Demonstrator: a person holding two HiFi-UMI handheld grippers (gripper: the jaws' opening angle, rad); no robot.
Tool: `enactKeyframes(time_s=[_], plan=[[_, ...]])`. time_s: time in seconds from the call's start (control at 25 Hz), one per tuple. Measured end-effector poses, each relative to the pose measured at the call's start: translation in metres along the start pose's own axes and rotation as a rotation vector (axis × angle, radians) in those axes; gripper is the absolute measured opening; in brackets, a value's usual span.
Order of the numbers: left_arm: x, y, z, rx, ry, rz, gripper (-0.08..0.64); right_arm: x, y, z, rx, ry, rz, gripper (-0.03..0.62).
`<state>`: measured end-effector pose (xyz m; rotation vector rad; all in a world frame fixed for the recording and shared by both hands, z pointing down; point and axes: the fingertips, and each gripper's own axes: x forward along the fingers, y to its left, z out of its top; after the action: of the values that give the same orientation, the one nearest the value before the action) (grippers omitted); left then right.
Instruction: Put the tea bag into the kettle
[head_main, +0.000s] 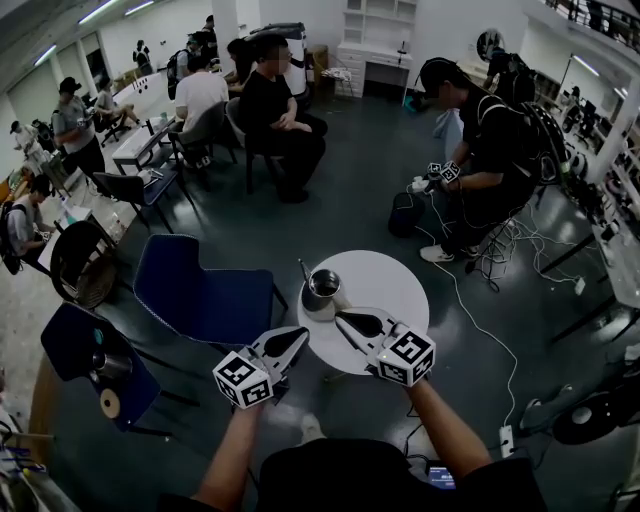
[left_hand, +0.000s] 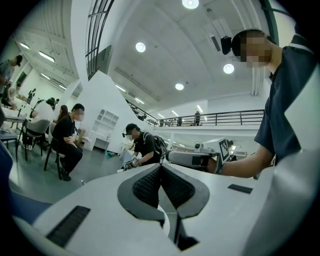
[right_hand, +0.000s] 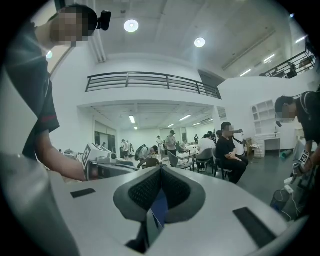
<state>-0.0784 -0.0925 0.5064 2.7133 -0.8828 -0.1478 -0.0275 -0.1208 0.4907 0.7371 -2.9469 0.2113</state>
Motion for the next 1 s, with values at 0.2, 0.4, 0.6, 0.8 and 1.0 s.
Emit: enactKeyframes(time_s=[0.2, 0.4, 0.6, 0.8, 1.0], plan=[[-0.001, -0.024, -0.012, 0.000, 0.013, 0.014, 0.015, -0.024, 0.011, -0.004, 0.006, -0.011, 0.009, 0.020], [0.000, -0.058, -0.024, 0.001, 0.007, 0.022, 0.015, -0.059, 0.024, -0.015, 0.005, -0.009, 0.010, 0.020], [0.001, -0.095, -0.033, 0.007, 0.003, 0.021, 0.015, -0.094, 0.038, -0.018, 0.012, -0.028, 0.012, 0.020], [-0.009, -0.125, -0.038, 0.026, 0.007, 0.021, 0.015, -0.115, 0.058, -0.017, -0.005, -0.037, 0.015, 0.020], [-0.012, -0.160, -0.035, 0.075, 0.019, 0.017, 0.015, -0.144, 0.075, -0.012, -0.020, -0.049, 0.020, 0.020]])
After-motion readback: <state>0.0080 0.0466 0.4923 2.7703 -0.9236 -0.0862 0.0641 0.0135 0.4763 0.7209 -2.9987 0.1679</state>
